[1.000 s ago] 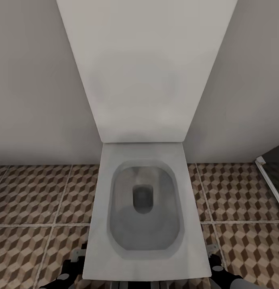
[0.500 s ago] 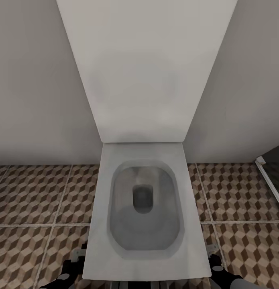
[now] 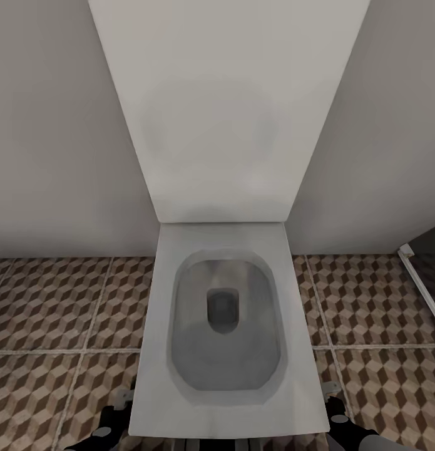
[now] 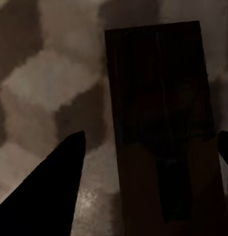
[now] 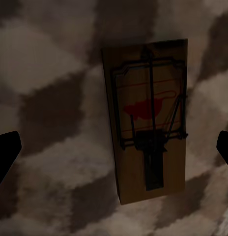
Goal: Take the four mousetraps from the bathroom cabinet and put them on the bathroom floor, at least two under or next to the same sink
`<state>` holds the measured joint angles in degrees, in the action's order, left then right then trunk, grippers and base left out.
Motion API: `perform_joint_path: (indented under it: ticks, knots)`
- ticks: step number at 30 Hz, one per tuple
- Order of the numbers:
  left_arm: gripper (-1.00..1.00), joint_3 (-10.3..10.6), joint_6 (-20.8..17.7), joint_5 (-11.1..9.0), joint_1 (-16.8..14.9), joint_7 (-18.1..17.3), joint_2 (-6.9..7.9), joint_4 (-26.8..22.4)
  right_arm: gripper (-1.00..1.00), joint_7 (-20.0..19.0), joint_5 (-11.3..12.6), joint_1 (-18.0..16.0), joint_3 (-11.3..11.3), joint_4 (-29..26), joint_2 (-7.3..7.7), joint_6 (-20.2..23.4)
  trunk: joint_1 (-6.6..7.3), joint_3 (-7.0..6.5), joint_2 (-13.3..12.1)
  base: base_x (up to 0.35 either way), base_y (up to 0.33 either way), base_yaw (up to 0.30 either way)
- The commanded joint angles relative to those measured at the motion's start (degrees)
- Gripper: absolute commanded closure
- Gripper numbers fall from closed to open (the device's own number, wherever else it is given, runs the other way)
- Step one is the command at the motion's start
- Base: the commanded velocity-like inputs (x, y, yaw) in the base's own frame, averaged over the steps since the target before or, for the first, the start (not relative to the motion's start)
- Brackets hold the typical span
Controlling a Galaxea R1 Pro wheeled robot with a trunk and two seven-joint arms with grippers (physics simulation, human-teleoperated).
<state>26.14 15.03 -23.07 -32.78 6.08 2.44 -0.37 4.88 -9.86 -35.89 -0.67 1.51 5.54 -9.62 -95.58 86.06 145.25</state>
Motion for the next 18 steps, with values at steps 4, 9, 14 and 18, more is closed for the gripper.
perform_joint_path:
  ticks: [4,9,14,18]
  knots:
    - [-1.0,0.49,0.15,-0.31,0.0,0.21,0.0,0.0,-1.0,0.3,-0.5,-0.06,-0.04,0.16,0.0,-0.29,0.01,0.03,0.01,0.0,0.0,0.0]
    - [-1.0,0.49,0.16,-0.31,0.0,0.23,0.02,-0.01,-1.0,0.3,-0.49,-0.06,-0.04,0.16,0.0,-0.29,0.01,0.03,0.01,0.0,0.0,0.0]
    - [-1.0,0.49,0.17,-0.31,0.0,0.19,0.02,-0.02,-1.0,0.3,-0.5,-0.06,-0.04,0.16,0.0,-0.3,0.01,0.03,0.01,0.0,0.0,0.0]
    - [-1.0,0.49,0.17,-0.31,0.0,0.22,0.02,-0.03,-1.0,0.3,-0.51,-0.06,-0.04,0.16,0.0,-0.31,0.01,0.03,0.01,0.0,0.0,0.0]
